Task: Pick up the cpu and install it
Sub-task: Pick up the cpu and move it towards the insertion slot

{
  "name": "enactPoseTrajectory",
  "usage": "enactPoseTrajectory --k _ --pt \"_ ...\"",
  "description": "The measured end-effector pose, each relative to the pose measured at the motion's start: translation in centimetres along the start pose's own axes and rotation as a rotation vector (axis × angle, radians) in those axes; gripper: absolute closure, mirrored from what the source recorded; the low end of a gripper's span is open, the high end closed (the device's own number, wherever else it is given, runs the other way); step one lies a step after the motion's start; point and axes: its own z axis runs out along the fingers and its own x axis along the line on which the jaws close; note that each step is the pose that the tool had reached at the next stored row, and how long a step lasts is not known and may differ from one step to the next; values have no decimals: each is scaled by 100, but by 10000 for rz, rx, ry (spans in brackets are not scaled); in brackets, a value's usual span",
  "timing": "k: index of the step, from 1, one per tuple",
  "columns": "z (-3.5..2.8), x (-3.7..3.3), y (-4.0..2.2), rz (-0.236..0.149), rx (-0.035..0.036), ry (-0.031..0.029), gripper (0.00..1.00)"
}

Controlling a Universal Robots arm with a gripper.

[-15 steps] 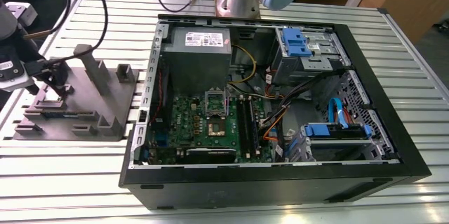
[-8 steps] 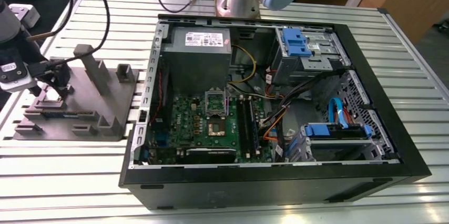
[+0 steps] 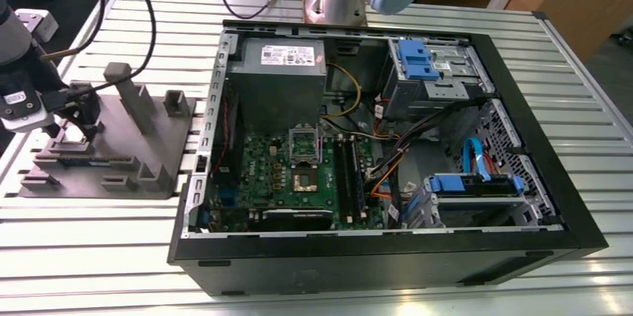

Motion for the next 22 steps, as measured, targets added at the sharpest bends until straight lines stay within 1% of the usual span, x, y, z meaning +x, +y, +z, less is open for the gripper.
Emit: enactPoseTrajectory --k 7,19,20,21,22 --pt "27 0 -1 0 0 1 40" --pt "33 -1 -1 0 0 0 41" --pt "33 -1 -1 1 0 0 47" --pt "34 -1 0 1 0 -1 47" --pt "33 -2 0 1 0 0 53"
